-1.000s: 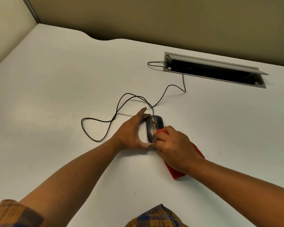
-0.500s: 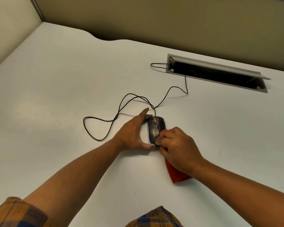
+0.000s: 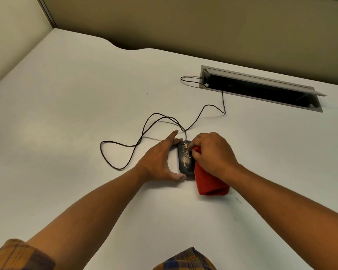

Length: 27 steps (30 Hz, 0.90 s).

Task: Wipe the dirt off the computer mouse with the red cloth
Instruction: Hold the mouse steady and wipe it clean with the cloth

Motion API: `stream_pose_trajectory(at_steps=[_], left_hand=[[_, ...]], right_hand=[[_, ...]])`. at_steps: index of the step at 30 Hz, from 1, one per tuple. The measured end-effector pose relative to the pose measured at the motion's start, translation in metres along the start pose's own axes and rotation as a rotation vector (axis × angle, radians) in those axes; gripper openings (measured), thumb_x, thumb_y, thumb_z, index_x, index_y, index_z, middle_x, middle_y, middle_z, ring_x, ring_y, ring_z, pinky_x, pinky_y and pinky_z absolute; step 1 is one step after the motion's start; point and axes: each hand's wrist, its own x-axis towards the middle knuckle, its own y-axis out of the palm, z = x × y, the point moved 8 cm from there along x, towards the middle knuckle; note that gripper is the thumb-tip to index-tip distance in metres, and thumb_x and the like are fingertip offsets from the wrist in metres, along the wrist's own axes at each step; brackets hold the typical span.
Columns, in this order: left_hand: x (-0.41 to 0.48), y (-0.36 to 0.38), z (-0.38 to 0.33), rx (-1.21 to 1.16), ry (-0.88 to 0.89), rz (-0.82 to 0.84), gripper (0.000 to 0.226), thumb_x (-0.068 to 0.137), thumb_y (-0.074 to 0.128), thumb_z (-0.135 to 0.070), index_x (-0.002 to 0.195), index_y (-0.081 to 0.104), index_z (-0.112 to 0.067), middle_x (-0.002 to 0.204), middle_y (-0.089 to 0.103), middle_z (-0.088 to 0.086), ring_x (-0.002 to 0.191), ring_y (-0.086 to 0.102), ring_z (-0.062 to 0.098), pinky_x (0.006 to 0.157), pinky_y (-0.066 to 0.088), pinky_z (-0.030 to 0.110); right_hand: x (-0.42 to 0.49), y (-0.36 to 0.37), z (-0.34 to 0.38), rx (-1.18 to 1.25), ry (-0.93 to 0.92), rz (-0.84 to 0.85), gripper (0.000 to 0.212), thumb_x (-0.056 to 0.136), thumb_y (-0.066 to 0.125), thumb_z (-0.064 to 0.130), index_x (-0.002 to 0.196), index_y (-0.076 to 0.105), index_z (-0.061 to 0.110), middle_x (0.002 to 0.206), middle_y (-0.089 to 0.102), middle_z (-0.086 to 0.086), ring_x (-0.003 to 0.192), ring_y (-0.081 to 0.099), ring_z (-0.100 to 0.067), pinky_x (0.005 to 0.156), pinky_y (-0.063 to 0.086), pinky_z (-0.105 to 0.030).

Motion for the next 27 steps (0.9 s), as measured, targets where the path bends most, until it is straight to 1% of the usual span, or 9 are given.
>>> stream_pose_trajectory(at_steps=[3, 6, 12, 15, 18, 20, 22, 24, 27], left_hand=[[-0.001, 0.000, 0.000, 0.003, -0.004, 0.001, 0.135, 0.052, 0.090, -0.050, 0.156, 0.007, -0.025, 0.148, 0.044, -0.011, 0.134, 0.040, 0.002, 0.105, 0.027, 0.008], [0.000, 0.000, 0.000, 0.005, -0.004, -0.001, 0.135, 0.052, 0.090, -0.050, 0.156, 0.008, -0.025, 0.148, 0.044, -0.012, 0.135, 0.040, 0.002, 0.107, 0.029, 0.012], [0.000, 0.000, 0.000, 0.008, 0.003, -0.007, 0.134, 0.053, 0.090, -0.050, 0.156, 0.008, -0.024, 0.147, 0.044, -0.014, 0.135, 0.040, 0.002, 0.106, 0.026, 0.009], [0.000, 0.000, -0.001, 0.006, 0.008, -0.006, 0.134, 0.053, 0.090, -0.050, 0.156, 0.009, -0.023, 0.148, 0.044, -0.013, 0.134, 0.039, 0.001, 0.106, 0.025, 0.008], [0.000, -0.001, -0.003, 0.016, 0.018, -0.005, 0.134, 0.052, 0.087, -0.053, 0.155, 0.008, -0.022, 0.147, 0.044, -0.014, 0.134, 0.041, 0.004, 0.109, 0.032, 0.018], [0.000, 0.000, -0.003, 0.020, 0.020, 0.001, 0.134, 0.052, 0.087, -0.053, 0.156, 0.008, -0.022, 0.147, 0.044, -0.014, 0.134, 0.041, 0.004, 0.108, 0.033, 0.020], [0.000, 0.000, -0.002, 0.025, 0.016, 0.001, 0.135, 0.052, 0.086, -0.055, 0.156, 0.008, -0.022, 0.148, 0.044, -0.014, 0.134, 0.041, 0.004, 0.108, 0.034, 0.021], [0.000, 0.000, -0.002, 0.026, 0.007, -0.004, 0.134, 0.051, 0.085, -0.057, 0.155, 0.008, -0.023, 0.148, 0.044, -0.013, 0.134, 0.042, 0.004, 0.109, 0.035, 0.024], [0.000, 0.000, -0.001, 0.028, 0.006, -0.003, 0.134, 0.051, 0.083, -0.059, 0.155, 0.007, -0.023, 0.148, 0.045, -0.012, 0.135, 0.042, 0.005, 0.109, 0.036, 0.024]], right_hand=[[0.001, 0.005, 0.006, -0.041, -0.032, 0.084, 0.020, 0.085, 0.059, 0.024, 0.098, 0.074, 0.029, 0.104, 0.068, 0.012, 0.097, 0.051, -0.018, 0.078, 0.047, -0.035], [0.008, -0.002, 0.000, -0.023, -0.001, 0.067, 0.019, 0.084, 0.061, 0.023, 0.093, 0.074, 0.032, 0.102, 0.069, 0.012, 0.097, 0.053, -0.017, 0.080, 0.047, -0.034], [0.004, 0.002, 0.008, 0.000, -0.033, 0.156, 0.018, 0.083, 0.062, 0.024, 0.092, 0.074, 0.035, 0.101, 0.069, 0.013, 0.098, 0.053, -0.014, 0.083, 0.048, -0.036], [0.007, -0.006, 0.004, 0.003, 0.000, 0.123, 0.019, 0.082, 0.064, 0.025, 0.094, 0.073, 0.036, 0.101, 0.070, 0.012, 0.099, 0.055, -0.015, 0.083, 0.048, -0.035], [0.001, -0.002, 0.014, -0.029, -0.030, 0.147, 0.027, 0.083, 0.066, 0.029, 0.107, 0.064, 0.039, 0.100, 0.066, 0.008, 0.095, 0.057, -0.017, 0.079, 0.048, -0.034], [-0.003, 0.001, 0.019, -0.029, -0.051, 0.172, 0.029, 0.081, 0.068, 0.032, 0.105, 0.053, 0.041, 0.095, 0.063, 0.005, 0.088, 0.059, -0.018, 0.076, 0.050, -0.034], [-0.001, -0.004, 0.016, -0.016, -0.033, 0.149, 0.031, 0.079, 0.068, 0.032, 0.099, 0.045, 0.039, 0.091, 0.064, 0.005, 0.084, 0.059, -0.019, 0.074, 0.052, -0.038], [0.001, -0.009, 0.012, 0.007, 0.001, 0.115, 0.033, 0.078, 0.069, 0.029, 0.096, 0.043, 0.037, 0.091, 0.066, 0.007, 0.082, 0.060, -0.020, 0.073, 0.053, -0.039], [-0.006, -0.002, 0.018, 0.005, -0.023, 0.147, 0.032, 0.078, 0.069, 0.029, 0.095, 0.043, 0.036, 0.089, 0.065, 0.008, 0.081, 0.059, -0.020, 0.071, 0.052, -0.038]])
